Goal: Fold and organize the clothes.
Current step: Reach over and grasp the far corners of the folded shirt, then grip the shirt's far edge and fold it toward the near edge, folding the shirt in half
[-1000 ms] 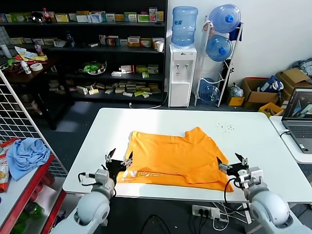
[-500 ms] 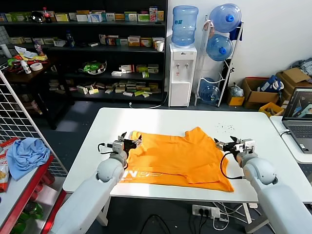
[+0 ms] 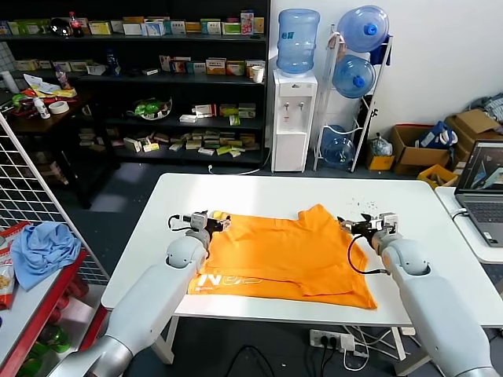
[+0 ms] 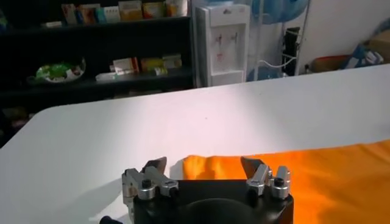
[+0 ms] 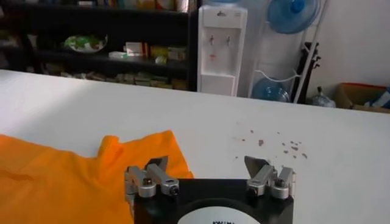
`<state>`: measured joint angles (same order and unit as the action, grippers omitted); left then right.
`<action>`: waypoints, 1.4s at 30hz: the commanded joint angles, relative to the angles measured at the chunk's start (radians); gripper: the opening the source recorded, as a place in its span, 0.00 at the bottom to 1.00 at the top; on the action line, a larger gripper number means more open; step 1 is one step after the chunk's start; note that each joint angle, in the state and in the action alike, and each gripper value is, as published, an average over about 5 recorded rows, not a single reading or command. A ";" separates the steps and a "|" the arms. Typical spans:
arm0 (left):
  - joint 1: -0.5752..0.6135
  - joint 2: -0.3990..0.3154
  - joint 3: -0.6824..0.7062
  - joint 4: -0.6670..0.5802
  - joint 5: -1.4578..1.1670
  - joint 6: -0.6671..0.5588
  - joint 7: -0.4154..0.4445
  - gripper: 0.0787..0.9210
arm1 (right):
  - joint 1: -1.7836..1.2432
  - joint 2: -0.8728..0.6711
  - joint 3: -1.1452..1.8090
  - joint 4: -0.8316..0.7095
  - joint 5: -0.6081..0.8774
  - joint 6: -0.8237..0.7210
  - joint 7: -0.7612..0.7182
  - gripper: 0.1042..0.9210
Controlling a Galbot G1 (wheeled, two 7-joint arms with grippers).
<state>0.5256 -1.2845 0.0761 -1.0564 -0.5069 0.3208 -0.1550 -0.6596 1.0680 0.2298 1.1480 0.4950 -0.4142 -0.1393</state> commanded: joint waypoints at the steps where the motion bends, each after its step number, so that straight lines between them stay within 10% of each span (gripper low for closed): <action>1: -0.056 -0.026 -0.003 0.111 0.016 0.027 0.020 0.88 | 0.058 0.057 -0.023 -0.128 -0.034 0.022 -0.050 0.88; 10: -0.043 -0.016 -0.014 0.098 0.012 0.025 0.023 0.83 | 0.061 0.076 -0.035 -0.138 -0.043 0.012 -0.044 0.67; 28: 0.037 0.037 -0.022 -0.027 -0.028 0.017 0.022 0.22 | 0.032 0.079 -0.020 -0.080 -0.003 0.004 0.030 0.05; 34: 0.086 0.085 -0.036 -0.133 -0.045 -0.005 -0.004 0.03 | -0.031 0.039 -0.016 0.067 0.024 0.008 0.068 0.02; 42: 0.231 0.185 -0.070 -0.395 -0.072 -0.003 -0.045 0.02 | -0.219 -0.044 0.028 0.351 0.035 -0.015 0.141 0.02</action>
<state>0.6090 -1.2017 0.0335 -1.1705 -0.5516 0.3223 -0.1640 -0.7418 1.0799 0.2348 1.2710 0.5168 -0.4220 -0.0511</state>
